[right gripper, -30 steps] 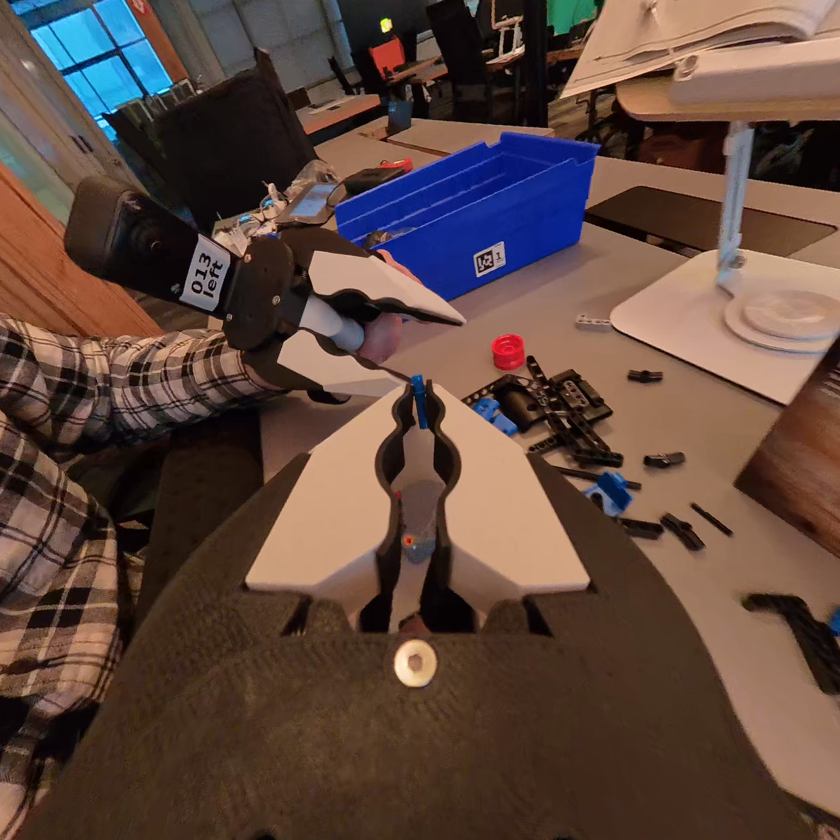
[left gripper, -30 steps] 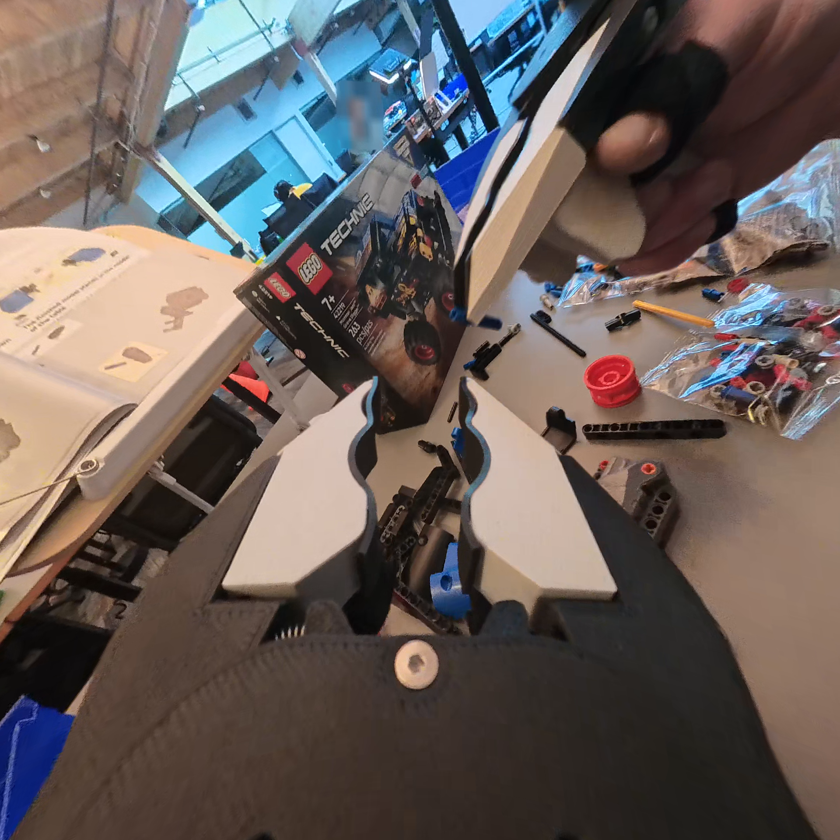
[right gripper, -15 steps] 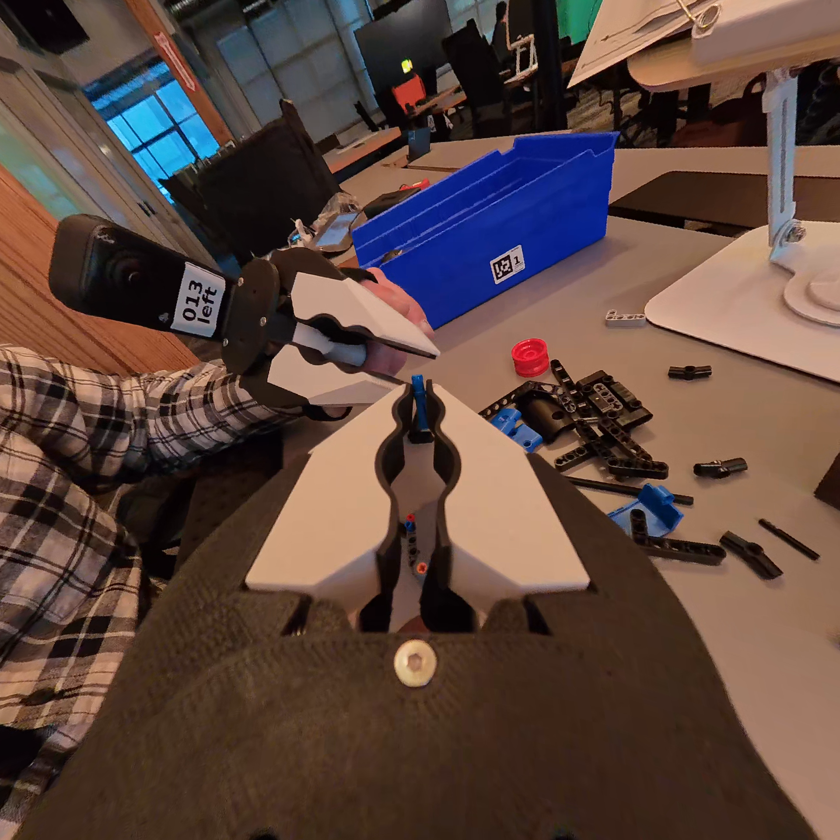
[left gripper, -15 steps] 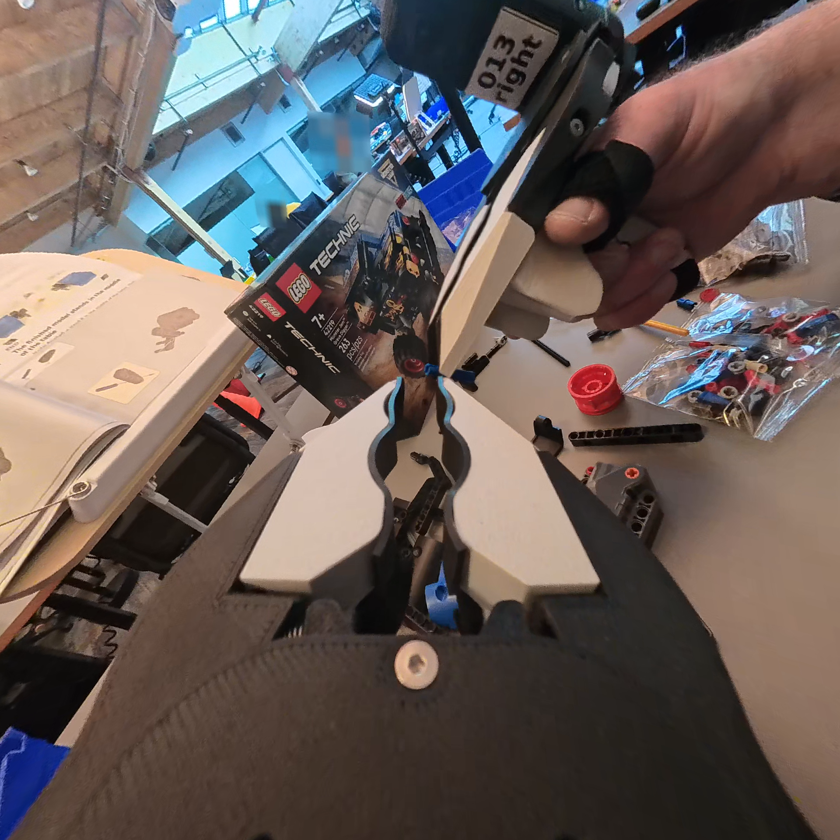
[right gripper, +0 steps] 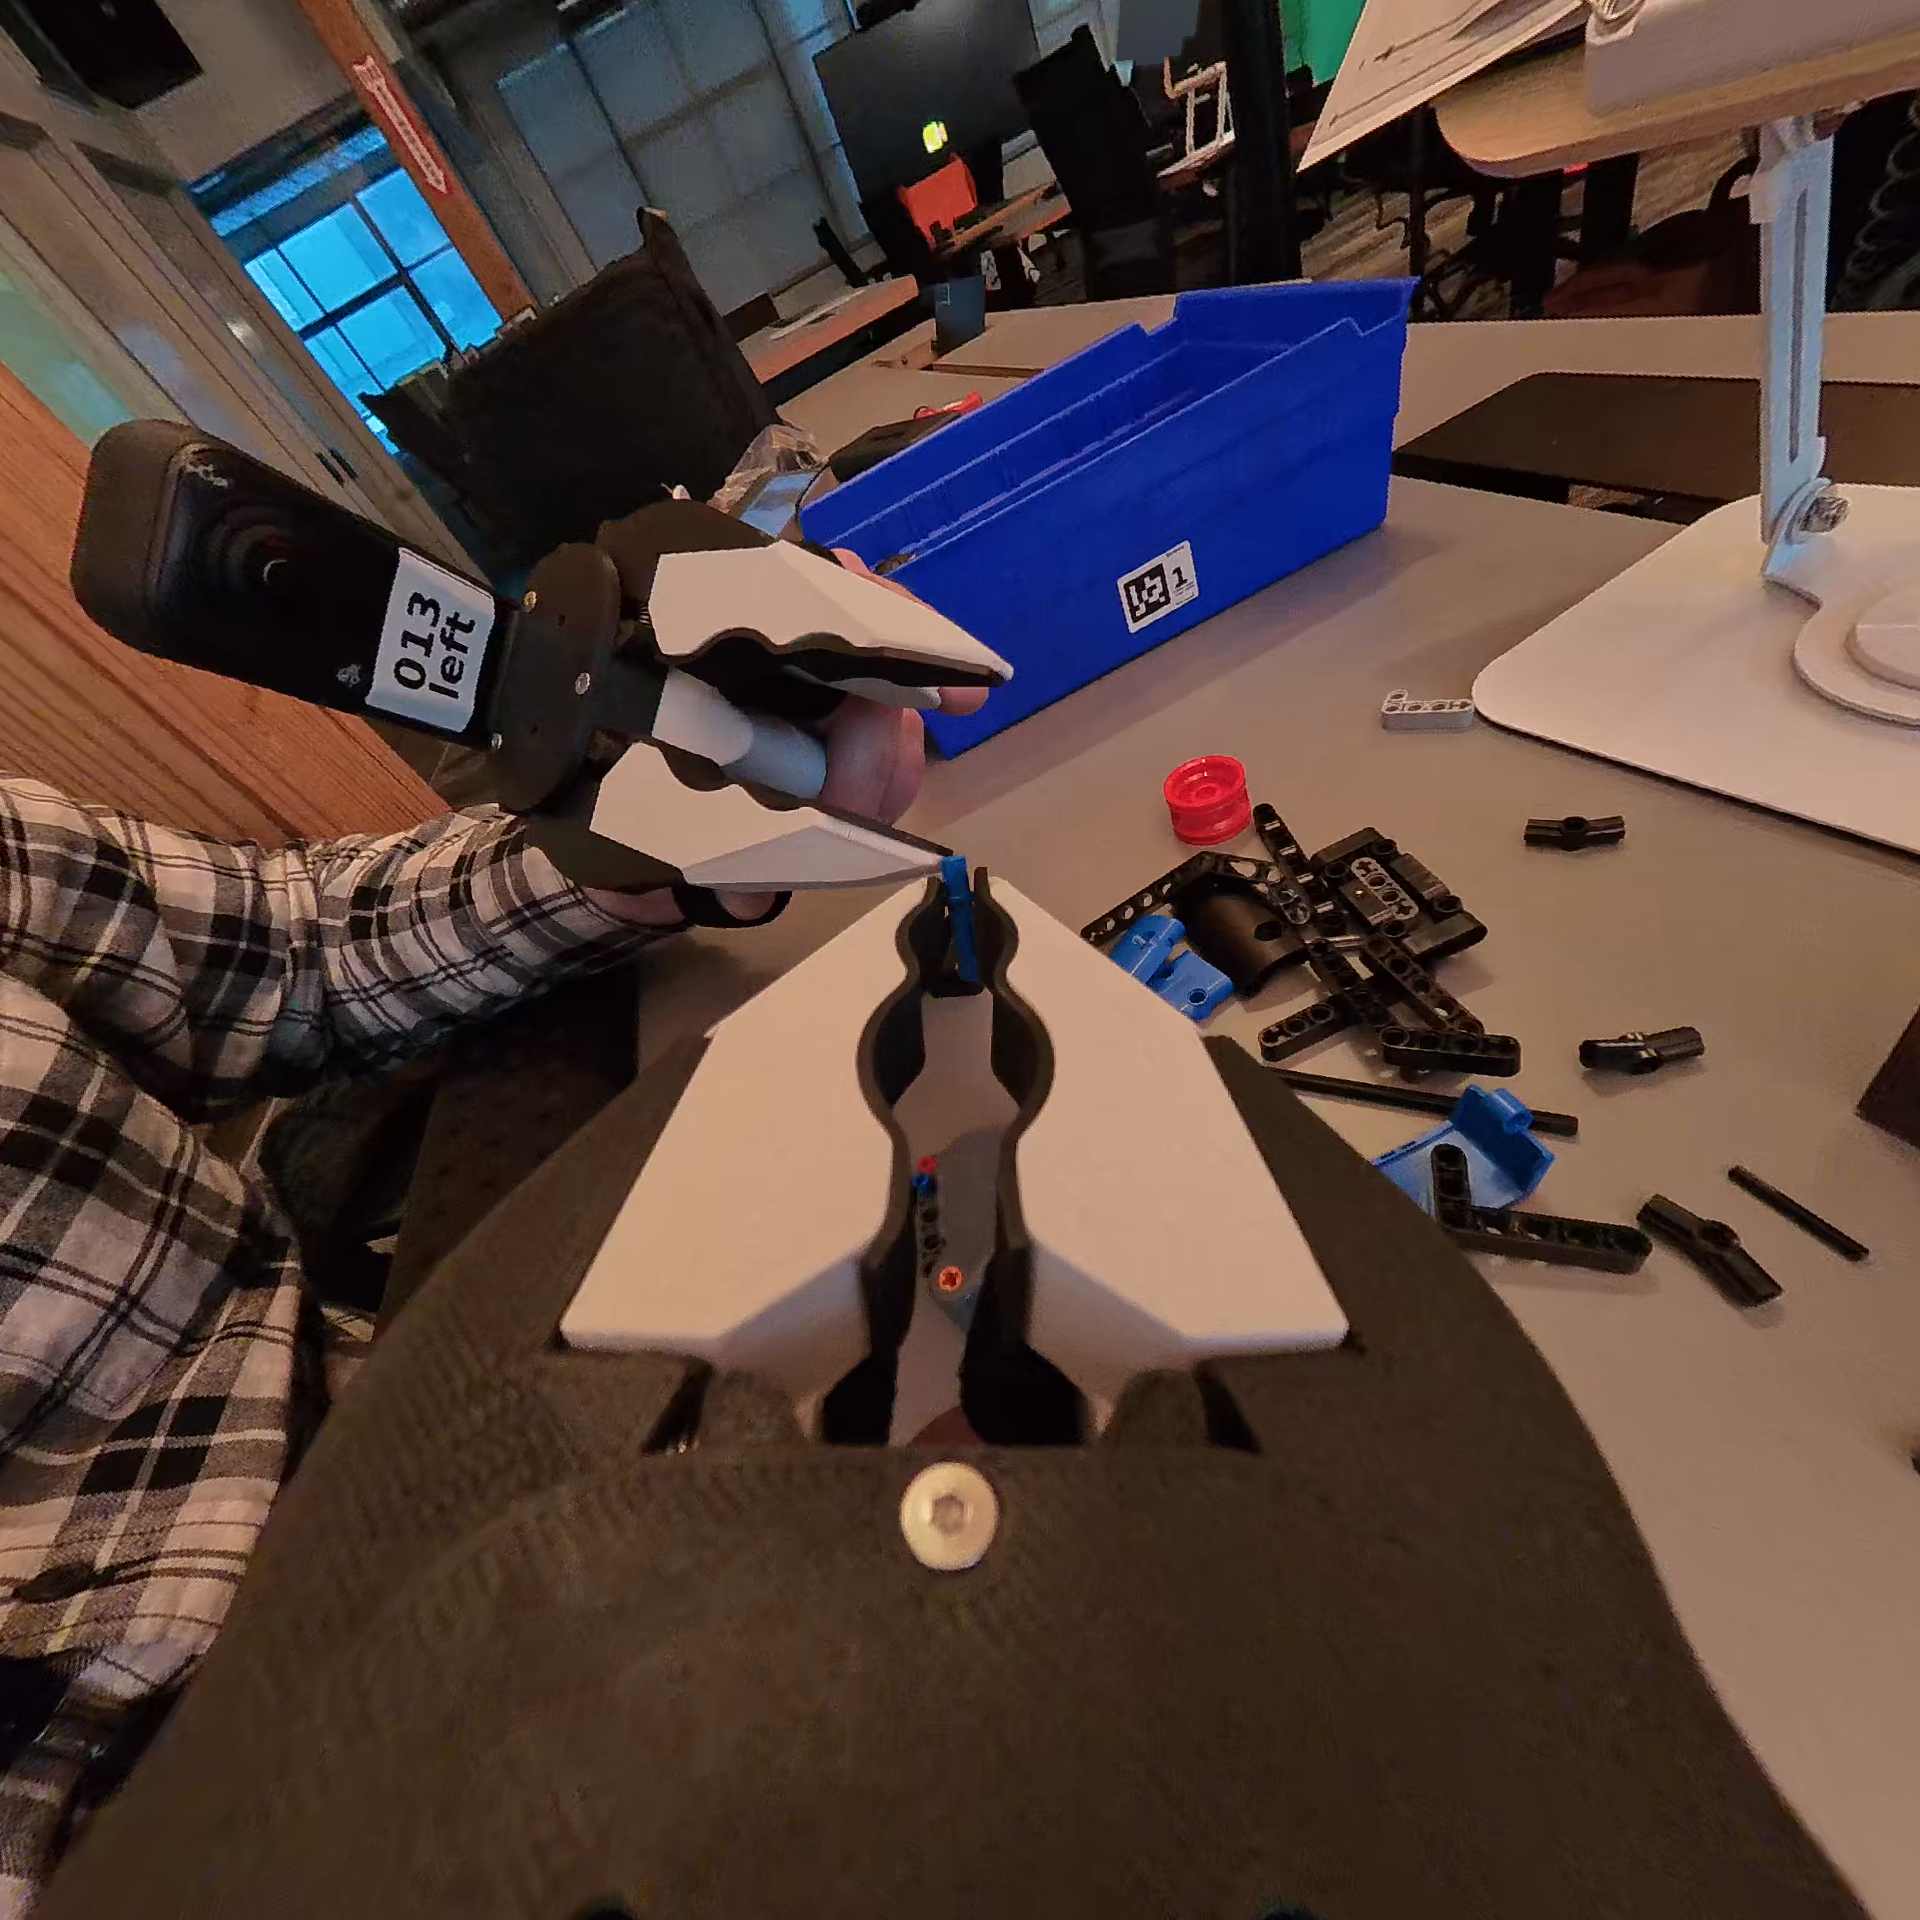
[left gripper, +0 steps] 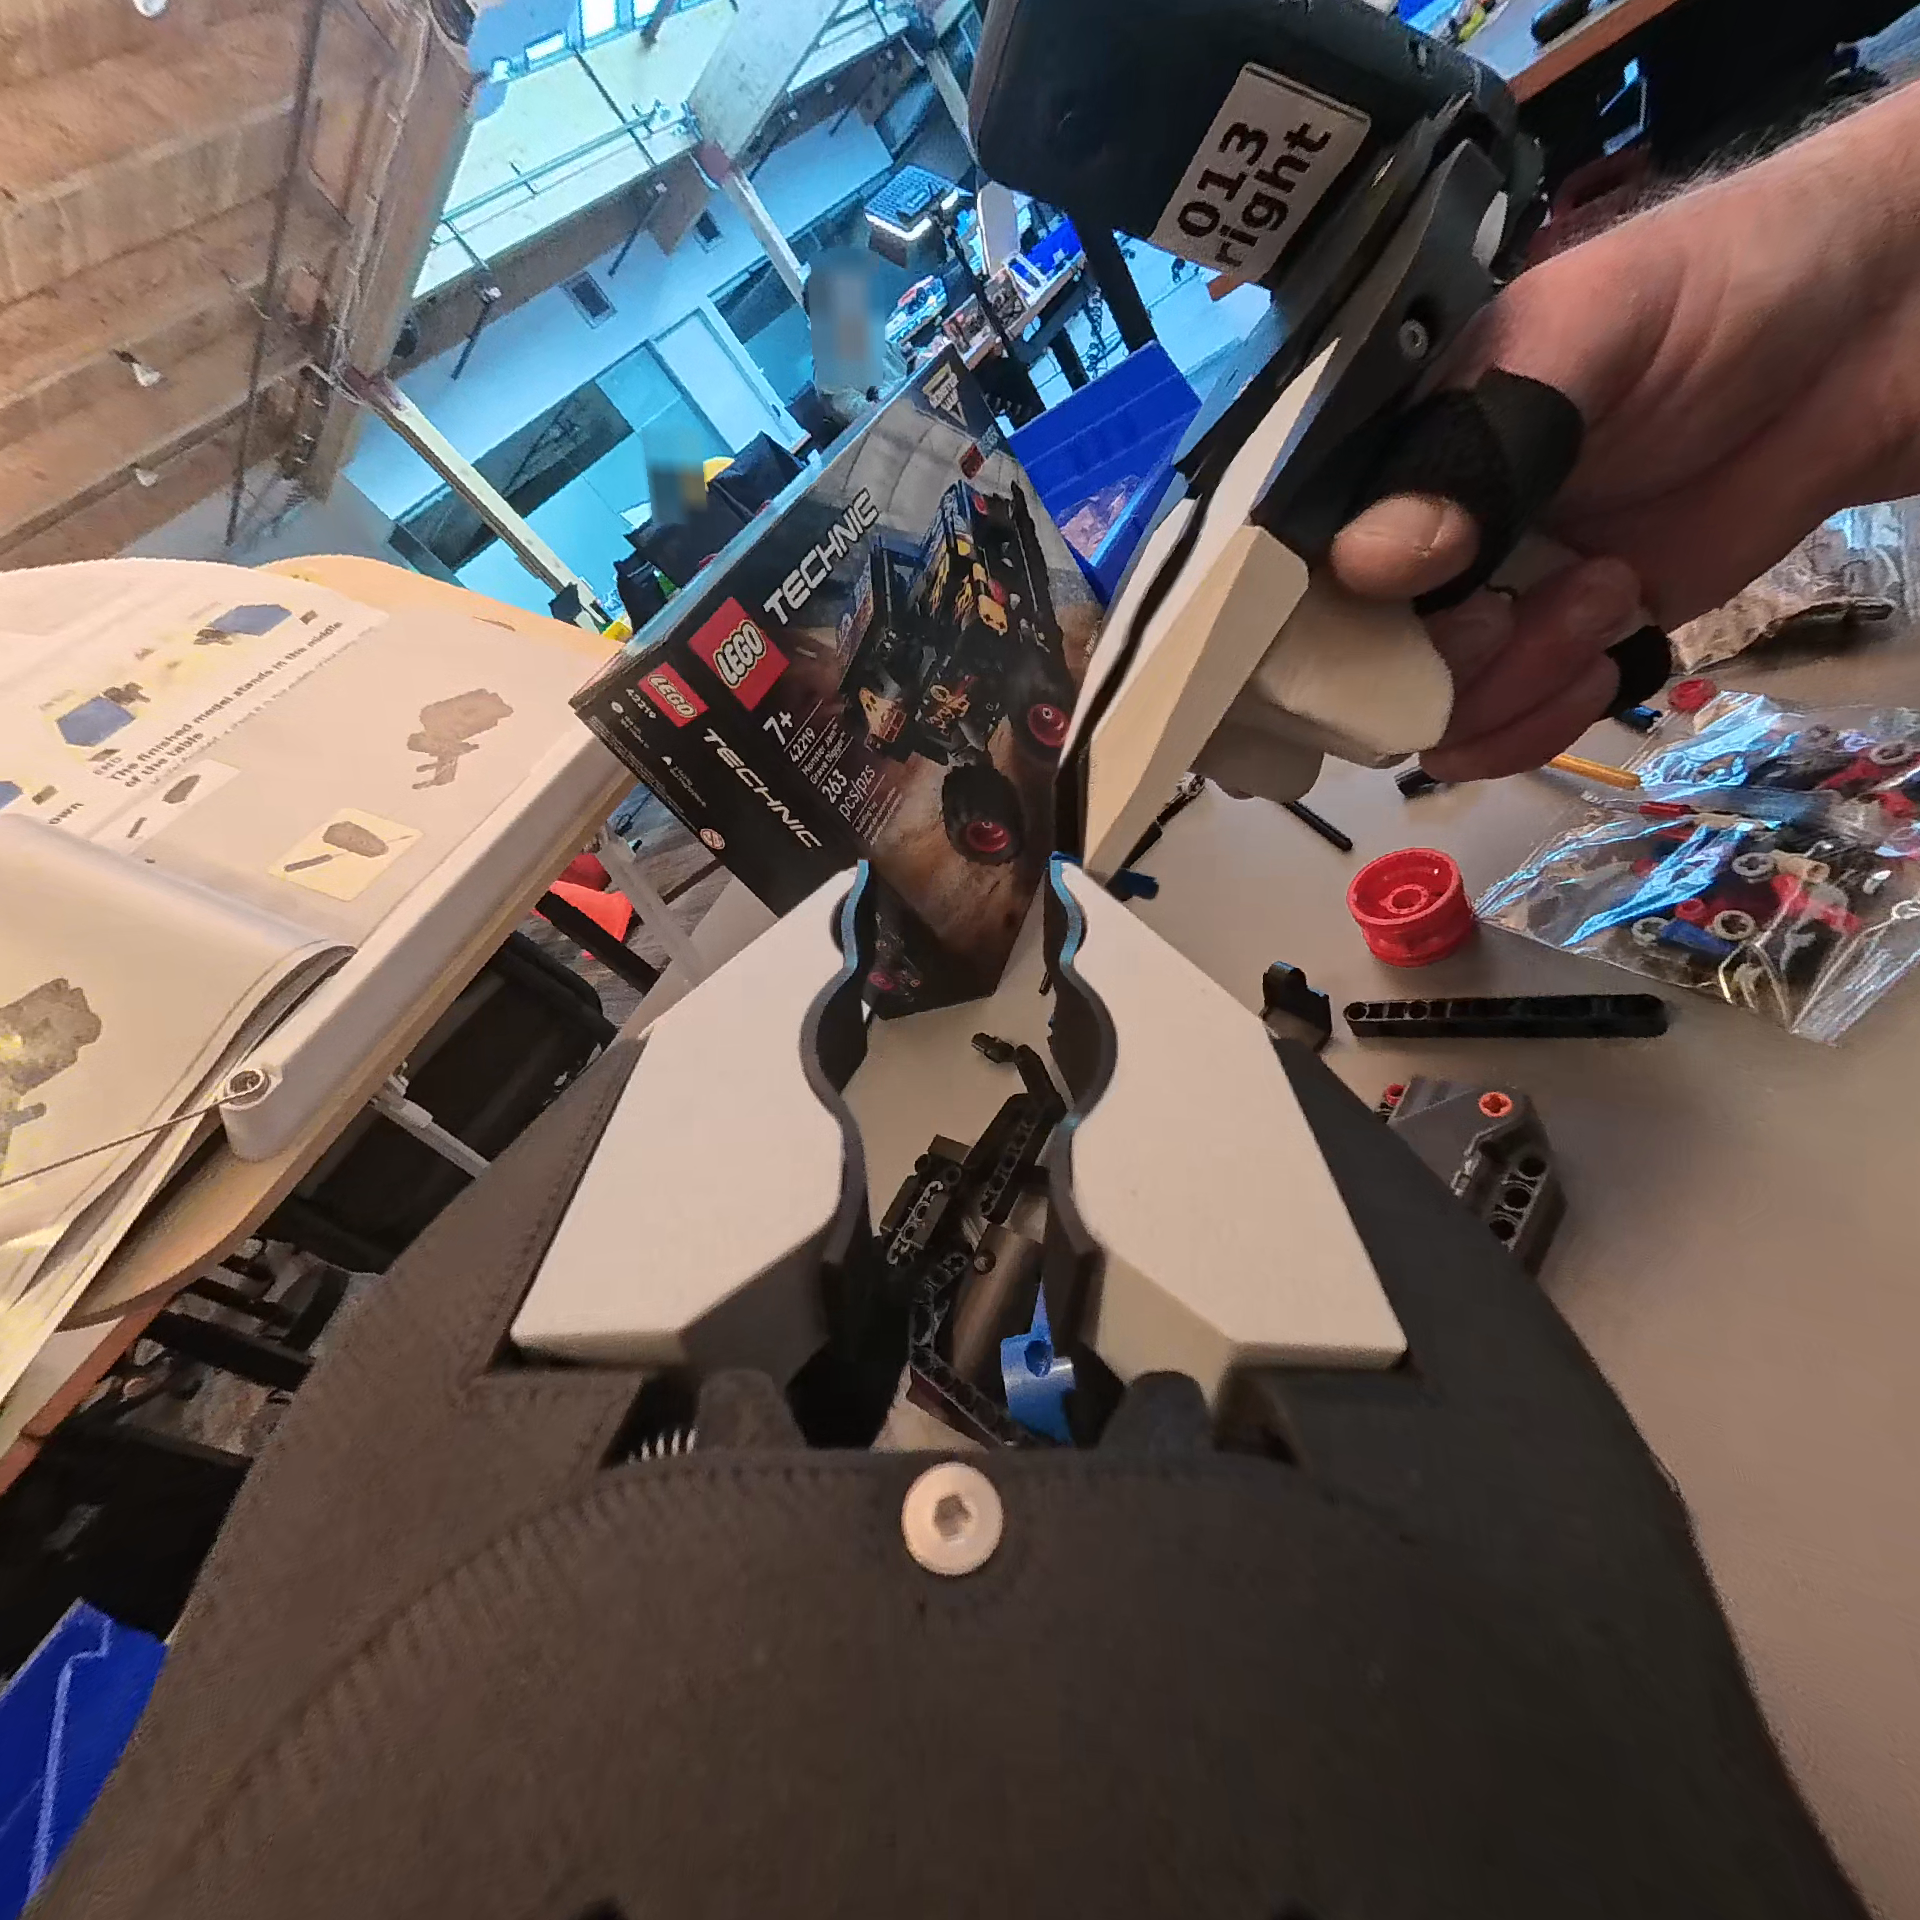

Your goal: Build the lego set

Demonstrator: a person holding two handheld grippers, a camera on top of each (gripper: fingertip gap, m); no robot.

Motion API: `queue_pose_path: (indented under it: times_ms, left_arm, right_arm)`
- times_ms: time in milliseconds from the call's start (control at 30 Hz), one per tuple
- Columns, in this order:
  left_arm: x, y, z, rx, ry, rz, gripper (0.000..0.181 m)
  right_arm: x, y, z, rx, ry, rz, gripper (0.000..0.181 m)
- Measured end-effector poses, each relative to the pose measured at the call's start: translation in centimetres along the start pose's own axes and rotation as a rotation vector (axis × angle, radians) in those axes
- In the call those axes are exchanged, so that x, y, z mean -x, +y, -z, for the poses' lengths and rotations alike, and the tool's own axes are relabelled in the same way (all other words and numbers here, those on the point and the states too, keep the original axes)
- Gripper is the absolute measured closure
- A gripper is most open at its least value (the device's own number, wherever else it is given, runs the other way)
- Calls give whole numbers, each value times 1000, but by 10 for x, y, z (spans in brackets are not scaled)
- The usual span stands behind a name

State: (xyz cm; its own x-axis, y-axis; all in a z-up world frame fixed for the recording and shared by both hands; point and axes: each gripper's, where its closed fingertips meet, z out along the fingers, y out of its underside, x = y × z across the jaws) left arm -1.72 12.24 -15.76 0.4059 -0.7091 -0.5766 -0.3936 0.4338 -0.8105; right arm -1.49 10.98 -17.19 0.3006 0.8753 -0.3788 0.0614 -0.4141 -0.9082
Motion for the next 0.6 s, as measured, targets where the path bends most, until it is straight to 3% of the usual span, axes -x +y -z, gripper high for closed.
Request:
queue_pose_path:
  times_ms: [200, 600]
  left_arm:
    - [11, 1, 6, 7, -34, -12, 151]
    - [3, 3, 12, 16, 49, -32, 156]
  right_arm:
    - [-1, 3, 1, 13, -5, -3, 178]
    - [2, 16, -5, 81, -24, 19, 178]
